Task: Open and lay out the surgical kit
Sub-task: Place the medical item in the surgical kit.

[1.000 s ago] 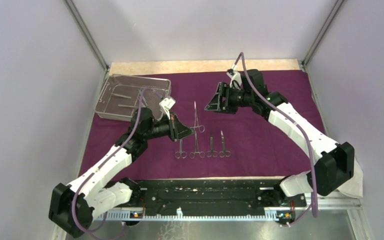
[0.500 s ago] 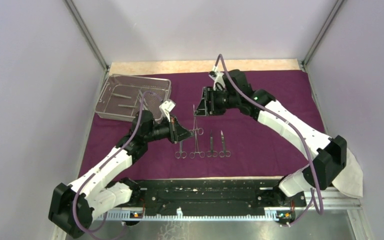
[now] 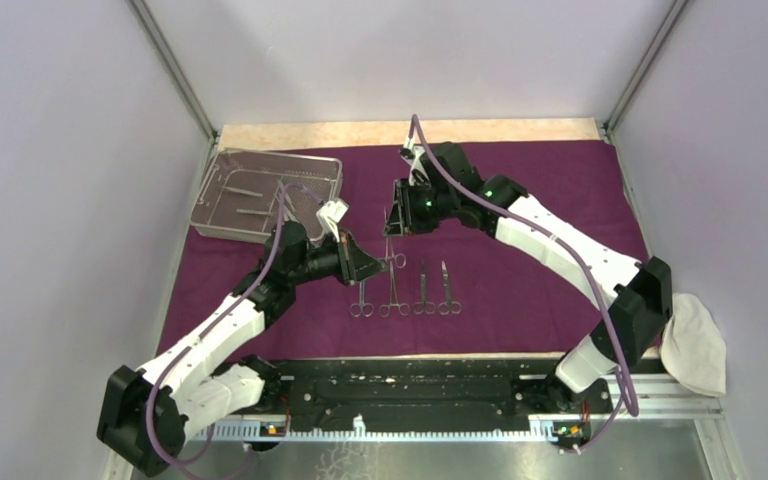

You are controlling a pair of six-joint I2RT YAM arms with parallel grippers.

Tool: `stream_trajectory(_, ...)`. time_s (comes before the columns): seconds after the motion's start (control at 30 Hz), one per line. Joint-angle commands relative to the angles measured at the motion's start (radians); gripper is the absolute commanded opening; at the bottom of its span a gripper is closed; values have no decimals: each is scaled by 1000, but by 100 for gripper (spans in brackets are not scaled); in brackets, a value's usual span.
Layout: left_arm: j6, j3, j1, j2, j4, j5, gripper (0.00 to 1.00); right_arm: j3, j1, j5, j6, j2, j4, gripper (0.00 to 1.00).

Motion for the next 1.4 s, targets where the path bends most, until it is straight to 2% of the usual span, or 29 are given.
stream_trajectory(0.0, -20, -3, -4, -10, 69, -25, 0, 55, 11, 34, -15, 18, -28, 27)
stream_trajectory(0.23, -26, 7, -4, 5, 71, -36, 0, 75, 20, 20, -23, 45, -38, 25)
stream_trajectory(0.5, -22, 28, -4, 18, 57, -50, 0, 103, 28, 0, -38, 83, -52, 11)
stream_trajectory(0.63, -23, 30, -3, 17, 48, -53, 0, 114, 28, -16, -42, 100, -54, 0)
stream_trajectory(1.03, -38, 22, -3, 9, 11, -80, 3, 92, 10, -26, -20, 98, -25, 0)
stream_trajectory(1.23, -45, 22, -3, 9, 6, -74, 12, 94, 10, -22, -16, 99, -20, 0)
stream_trajectory(1.3, -47, 21, -3, 6, 4, -76, 17, 94, 10, -22, -15, 99, -21, 0)
stream_trajectory(1.37, -48, 22, -3, 2, 2, -76, 27, 93, 8, -22, -13, 97, -17, 0)
